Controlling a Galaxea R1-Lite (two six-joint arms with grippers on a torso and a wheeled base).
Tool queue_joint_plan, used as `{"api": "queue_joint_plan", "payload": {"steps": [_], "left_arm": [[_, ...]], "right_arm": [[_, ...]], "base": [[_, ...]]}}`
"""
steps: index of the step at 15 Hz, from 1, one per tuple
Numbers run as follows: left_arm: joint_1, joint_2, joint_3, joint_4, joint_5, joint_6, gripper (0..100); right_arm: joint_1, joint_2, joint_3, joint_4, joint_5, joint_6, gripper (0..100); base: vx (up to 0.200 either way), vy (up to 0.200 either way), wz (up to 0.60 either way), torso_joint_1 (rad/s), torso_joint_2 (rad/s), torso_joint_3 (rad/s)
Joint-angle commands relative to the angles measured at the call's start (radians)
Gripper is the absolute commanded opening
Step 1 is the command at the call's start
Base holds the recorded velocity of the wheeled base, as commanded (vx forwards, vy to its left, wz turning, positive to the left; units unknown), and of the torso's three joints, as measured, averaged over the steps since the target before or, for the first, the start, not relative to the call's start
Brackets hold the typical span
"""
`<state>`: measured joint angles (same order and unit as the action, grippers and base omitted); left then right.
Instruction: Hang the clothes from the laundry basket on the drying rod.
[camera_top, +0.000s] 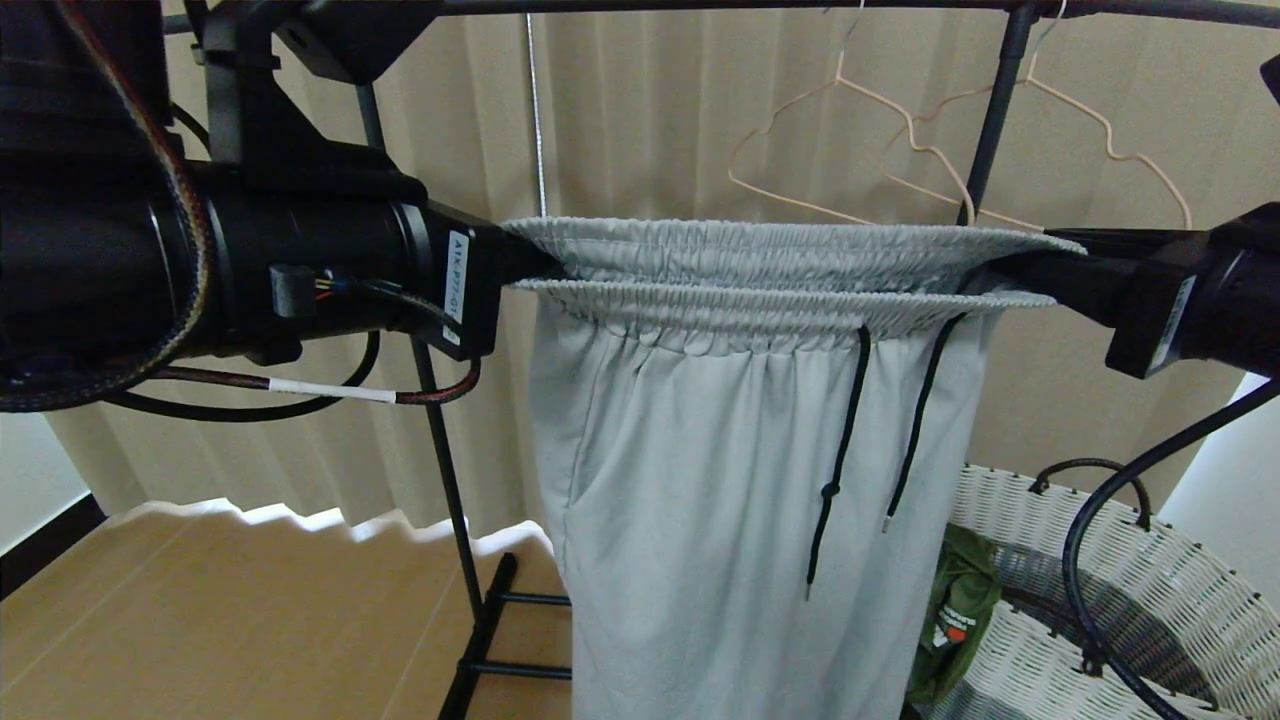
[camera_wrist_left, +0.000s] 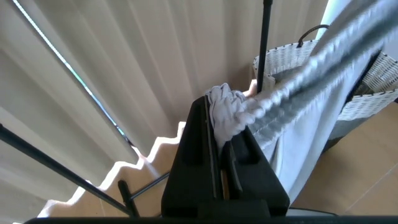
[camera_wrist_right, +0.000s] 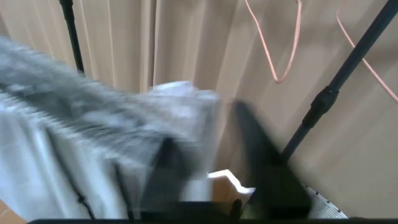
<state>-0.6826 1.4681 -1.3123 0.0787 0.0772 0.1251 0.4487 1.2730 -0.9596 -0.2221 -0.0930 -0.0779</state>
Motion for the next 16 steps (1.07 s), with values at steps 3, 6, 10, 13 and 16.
{"api": "queue_joint_plan", "payload": {"steps": [3, 6, 10, 13, 16], "left_arm": [[0.000, 0.001, -0.002, 0.001, 0.004, 0.001, 0], [0.006, 0.008, -0.002, 0.001, 0.070, 0.001, 0], [0.015, 0.029, -0.007, 0.001, 0.148, -0.002, 0], [0.029, 0.032, -0.004, 0.001, 0.162, 0.001, 0], [0.055, 0.037, 0.004, 0.004, 0.162, 0.004, 0]], "right_arm": [[0.001, -0.014, 0.018, -0.011, 0.006, 0.001, 100], [0.018, -0.041, 0.027, -0.011, 0.010, 0.004, 100], [0.041, -0.096, 0.053, -0.011, 0.121, 0.003, 100], [0.041, -0.122, 0.059, -0.011, 0.160, 0.003, 100], [0.041, -0.132, 0.058, -0.013, 0.162, 0.004, 100]], "base": [[0.000, 0.000, 0.00, 0.000, 0.00, 0.000], [0.000, 0.000, 0.00, 0.000, 0.00, 0.000], [0.000, 0.000, 0.00, 0.000, 0.00, 0.000], [0.000, 0.000, 0.00, 0.000, 0.00, 0.000], [0.000, 0.000, 0.00, 0.000, 0.00, 0.000]]}}
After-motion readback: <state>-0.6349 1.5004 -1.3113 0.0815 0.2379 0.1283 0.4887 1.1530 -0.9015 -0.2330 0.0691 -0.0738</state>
